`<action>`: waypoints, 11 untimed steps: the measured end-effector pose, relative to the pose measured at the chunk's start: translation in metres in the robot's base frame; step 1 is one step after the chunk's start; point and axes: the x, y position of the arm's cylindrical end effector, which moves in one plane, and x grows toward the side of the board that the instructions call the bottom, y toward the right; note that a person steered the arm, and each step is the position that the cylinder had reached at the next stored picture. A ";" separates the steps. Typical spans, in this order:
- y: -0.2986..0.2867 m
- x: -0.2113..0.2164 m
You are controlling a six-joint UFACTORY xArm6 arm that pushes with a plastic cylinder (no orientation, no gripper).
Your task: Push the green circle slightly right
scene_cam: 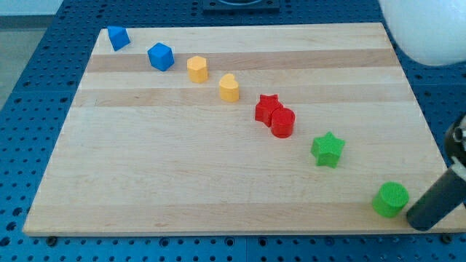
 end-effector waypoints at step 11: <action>-0.055 -0.028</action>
